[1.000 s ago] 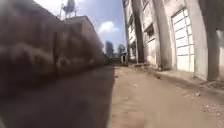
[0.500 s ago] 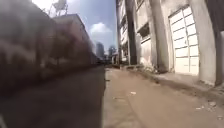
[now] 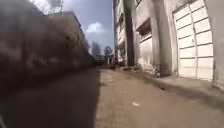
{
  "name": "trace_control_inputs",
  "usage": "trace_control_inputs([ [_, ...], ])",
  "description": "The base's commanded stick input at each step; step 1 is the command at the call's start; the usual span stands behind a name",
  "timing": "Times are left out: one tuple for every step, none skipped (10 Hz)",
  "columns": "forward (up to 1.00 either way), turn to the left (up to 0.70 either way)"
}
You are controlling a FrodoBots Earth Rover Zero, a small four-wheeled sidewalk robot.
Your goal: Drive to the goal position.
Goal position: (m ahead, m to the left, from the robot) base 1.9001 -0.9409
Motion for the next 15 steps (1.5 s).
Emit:
trace_control_inputs([
  [1.0,0.0],
  [1.0,0.0],
  [1.0,0.0],
  [1.0,0.0],
  [1.0,0.0],
  [1.0,0.0],
  [1.0,0.0],
  [1.0,0.0],
  [1.0,0.0],
  [1.0,0.0],
  [1.0,0.0],
  [1.0,0.0],
  [1.0,0.0],
  [1.0,0.0],
  [1.0,0.0],
])
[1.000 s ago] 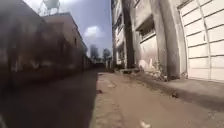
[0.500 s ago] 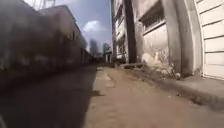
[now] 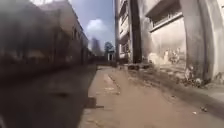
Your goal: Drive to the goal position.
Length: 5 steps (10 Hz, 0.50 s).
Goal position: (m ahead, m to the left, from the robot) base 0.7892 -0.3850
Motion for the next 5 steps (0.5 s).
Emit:
trace_control_inputs([
  [1.0,0.0],
  [1.0,0.0],
  [1.0,0.0],
  [1.0,0.0],
  [1.0,0.0],
])
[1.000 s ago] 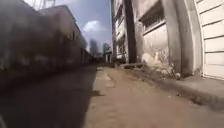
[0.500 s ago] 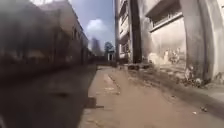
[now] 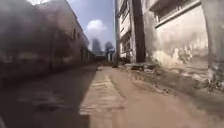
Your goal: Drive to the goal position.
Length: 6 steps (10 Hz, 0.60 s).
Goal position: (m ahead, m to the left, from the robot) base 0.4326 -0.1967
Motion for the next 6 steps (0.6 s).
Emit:
trace_control_inputs([
  [1.0,0.0],
  [1.0,0.0],
  [1.0,0.0],
  [1.0,0.0],
  [1.0,0.0],
  [1.0,0.0],
])
